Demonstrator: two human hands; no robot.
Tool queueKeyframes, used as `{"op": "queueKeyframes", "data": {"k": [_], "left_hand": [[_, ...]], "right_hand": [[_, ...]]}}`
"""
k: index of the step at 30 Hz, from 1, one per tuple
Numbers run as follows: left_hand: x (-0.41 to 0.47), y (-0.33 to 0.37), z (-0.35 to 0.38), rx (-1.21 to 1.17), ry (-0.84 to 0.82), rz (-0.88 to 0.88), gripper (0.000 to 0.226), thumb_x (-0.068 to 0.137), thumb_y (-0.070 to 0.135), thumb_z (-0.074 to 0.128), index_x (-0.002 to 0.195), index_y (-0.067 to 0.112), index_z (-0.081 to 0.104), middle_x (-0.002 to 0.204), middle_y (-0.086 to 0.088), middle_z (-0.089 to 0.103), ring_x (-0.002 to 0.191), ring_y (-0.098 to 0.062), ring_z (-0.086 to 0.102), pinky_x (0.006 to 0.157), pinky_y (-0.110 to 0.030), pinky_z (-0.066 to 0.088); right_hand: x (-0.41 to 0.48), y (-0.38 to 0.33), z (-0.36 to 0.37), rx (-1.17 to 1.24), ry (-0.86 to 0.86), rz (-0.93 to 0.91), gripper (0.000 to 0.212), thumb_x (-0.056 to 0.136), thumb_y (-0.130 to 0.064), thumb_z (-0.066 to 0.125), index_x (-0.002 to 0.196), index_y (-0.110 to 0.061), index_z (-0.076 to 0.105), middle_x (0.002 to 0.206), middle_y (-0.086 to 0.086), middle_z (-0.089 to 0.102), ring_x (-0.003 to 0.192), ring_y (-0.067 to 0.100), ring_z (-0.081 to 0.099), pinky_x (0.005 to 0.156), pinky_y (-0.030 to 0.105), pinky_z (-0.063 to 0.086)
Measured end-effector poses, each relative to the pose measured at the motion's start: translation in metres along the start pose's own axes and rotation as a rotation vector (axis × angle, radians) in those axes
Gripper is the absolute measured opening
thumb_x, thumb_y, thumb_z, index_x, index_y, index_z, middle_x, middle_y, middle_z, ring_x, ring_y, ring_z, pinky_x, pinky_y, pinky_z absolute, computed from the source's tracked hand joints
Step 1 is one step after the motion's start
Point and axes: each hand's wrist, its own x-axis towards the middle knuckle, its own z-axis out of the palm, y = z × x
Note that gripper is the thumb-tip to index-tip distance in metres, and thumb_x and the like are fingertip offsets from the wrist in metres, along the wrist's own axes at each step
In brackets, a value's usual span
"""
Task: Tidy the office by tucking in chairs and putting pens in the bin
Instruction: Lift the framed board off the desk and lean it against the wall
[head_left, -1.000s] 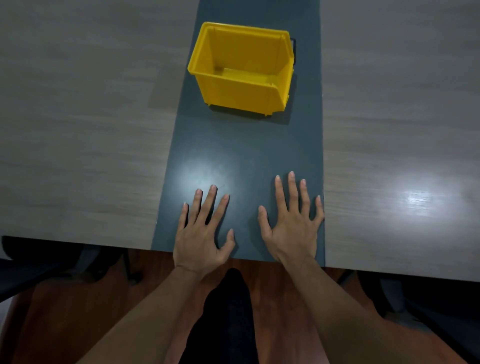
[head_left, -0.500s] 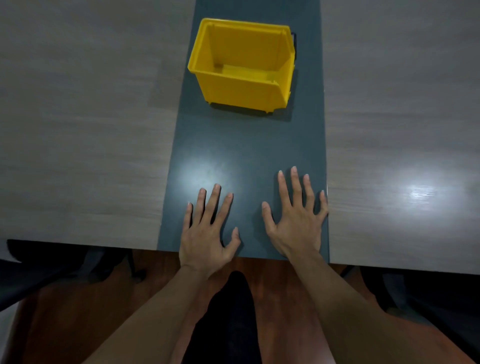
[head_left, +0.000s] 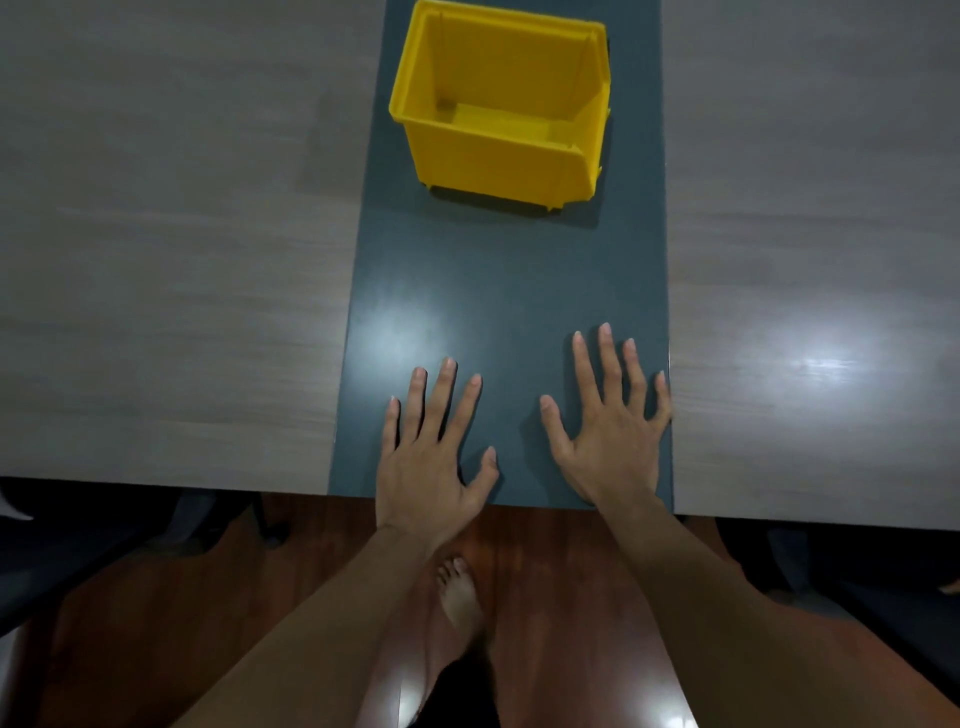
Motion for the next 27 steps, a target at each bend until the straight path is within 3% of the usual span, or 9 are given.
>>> {"op": "queueKeyframes", "data": {"k": [3, 6, 10, 14, 21, 27], "left_hand": [[-0.001, -0.006, -0.011, -0.064, -0.057, 0.033, 0.086, 0.102, 0.058, 0.046, 0.171, 0.039, -0.001, 0.18, 0.008, -0.013, 0.167, -0.023, -0.015, 0.135, -0.054, 0.005], [0.01, -0.012, -0.038, -0.118, -0.157, 0.039, 0.08, 0.102, 0.061, 0.041, 0.171, 0.038, 0.009, 0.181, 0.01, -0.007, 0.168, -0.021, -0.009, 0.136, -0.05, 0.009], [0.023, -0.013, -0.102, -0.207, -0.222, -0.052, 0.073, 0.102, 0.062, 0.038, 0.164, 0.025, 0.041, 0.174, 0.001, 0.034, 0.163, -0.023, 0.027, 0.13, -0.044, 0.031], [-0.009, -0.019, -0.165, -0.251, -0.171, -0.082, 0.065, 0.101, 0.057, 0.045, 0.154, 0.021, 0.057, 0.156, -0.003, 0.06, 0.144, -0.025, 0.053, 0.116, -0.041, 0.044], [-0.061, -0.034, -0.247, -0.378, -0.023, -0.14, 0.056, 0.102, 0.046, 0.053, 0.151, 0.02, 0.06, 0.144, 0.0, 0.068, 0.134, -0.023, 0.061, 0.112, -0.039, 0.047], [-0.114, -0.047, -0.275, -0.485, 0.083, -0.219, 0.051, 0.1, 0.042, 0.055, 0.145, 0.021, 0.065, 0.137, 0.003, 0.072, 0.129, -0.019, 0.064, 0.11, -0.04, 0.051]], "right_hand": [[0.0, 0.0, -0.009, 0.038, -0.089, -0.015, 0.082, 0.105, -0.07, 0.036, 0.17, -0.042, -0.005, 0.18, -0.01, -0.013, 0.167, 0.02, -0.009, 0.13, 0.062, 0.001], [0.02, 0.004, -0.039, 0.082, -0.325, -0.022, 0.087, 0.101, -0.077, 0.034, 0.168, -0.045, -0.011, 0.178, -0.012, -0.022, 0.166, 0.02, -0.015, 0.132, 0.06, -0.001], [0.038, -0.012, -0.105, 0.219, -0.482, 0.095, 0.092, 0.1, -0.074, 0.042, 0.172, -0.028, 0.009, 0.179, 0.008, 0.019, 0.165, 0.031, 0.013, 0.13, 0.058, 0.021], [-0.002, -0.027, -0.152, 0.214, -0.474, 0.067, 0.086, 0.102, -0.07, 0.046, 0.169, -0.022, 0.025, 0.174, 0.011, 0.032, 0.164, 0.031, 0.019, 0.129, 0.054, 0.027], [-0.047, -0.036, -0.218, 0.233, -0.374, 0.039, 0.074, 0.102, -0.064, 0.052, 0.161, -0.019, 0.046, 0.165, 0.011, 0.047, 0.157, 0.031, 0.034, 0.125, 0.051, 0.035], [-0.069, -0.029, -0.257, 0.269, -0.3, -0.031, 0.071, 0.101, -0.062, 0.053, 0.157, -0.018, 0.049, 0.16, 0.009, 0.054, 0.15, 0.032, 0.045, 0.121, 0.055, 0.041]]}}
